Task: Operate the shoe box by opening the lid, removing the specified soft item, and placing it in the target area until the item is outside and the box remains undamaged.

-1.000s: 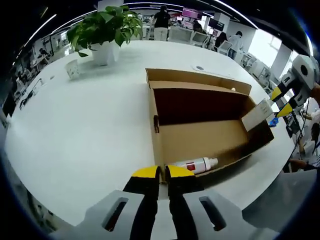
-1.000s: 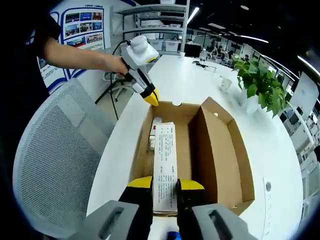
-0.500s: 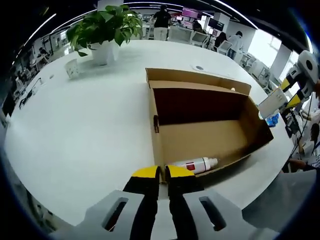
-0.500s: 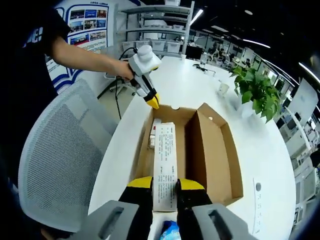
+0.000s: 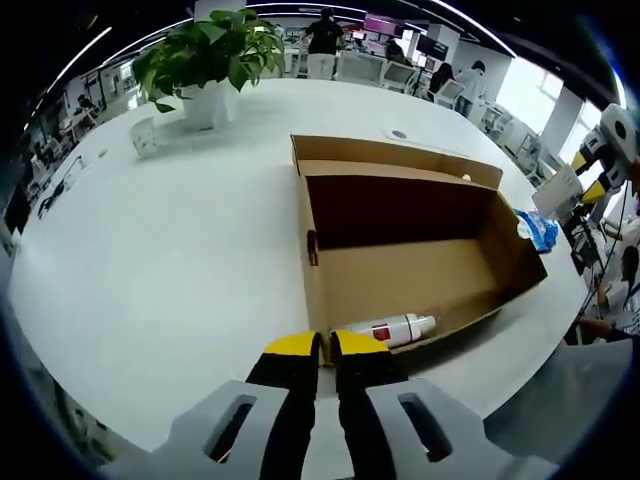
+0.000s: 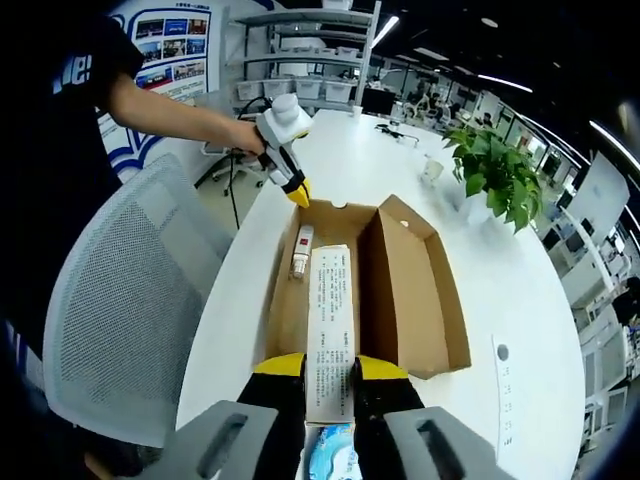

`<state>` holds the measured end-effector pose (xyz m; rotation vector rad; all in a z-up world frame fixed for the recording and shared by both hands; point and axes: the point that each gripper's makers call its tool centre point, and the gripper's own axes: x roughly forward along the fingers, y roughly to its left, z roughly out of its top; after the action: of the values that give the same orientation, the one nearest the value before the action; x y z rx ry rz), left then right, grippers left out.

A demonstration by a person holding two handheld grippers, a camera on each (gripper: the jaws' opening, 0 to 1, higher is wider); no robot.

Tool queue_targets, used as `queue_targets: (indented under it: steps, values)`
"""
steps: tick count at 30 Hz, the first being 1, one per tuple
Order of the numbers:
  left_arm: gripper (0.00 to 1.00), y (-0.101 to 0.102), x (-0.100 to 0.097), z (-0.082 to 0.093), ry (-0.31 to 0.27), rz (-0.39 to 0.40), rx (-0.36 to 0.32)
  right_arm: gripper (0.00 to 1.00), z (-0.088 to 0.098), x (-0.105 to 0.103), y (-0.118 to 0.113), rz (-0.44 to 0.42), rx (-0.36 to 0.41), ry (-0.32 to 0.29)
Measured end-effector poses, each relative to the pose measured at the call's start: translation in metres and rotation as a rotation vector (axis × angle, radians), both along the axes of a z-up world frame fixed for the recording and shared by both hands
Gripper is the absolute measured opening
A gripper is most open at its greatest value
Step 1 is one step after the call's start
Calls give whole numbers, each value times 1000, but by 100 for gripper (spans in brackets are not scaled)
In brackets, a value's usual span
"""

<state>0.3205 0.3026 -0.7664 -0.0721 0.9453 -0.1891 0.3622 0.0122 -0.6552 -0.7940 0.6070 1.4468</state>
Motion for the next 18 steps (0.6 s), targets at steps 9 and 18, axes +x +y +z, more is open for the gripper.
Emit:
queue_targets:
  steps: [9, 18]
  values:
    - [3, -1, 0, 0, 5, -3, 4, 12, 5, 8, -26, -34, -12, -10]
    - [3, -1, 0, 1, 8, -5, 4, 12, 3, 18, -52, -64, -32, -10]
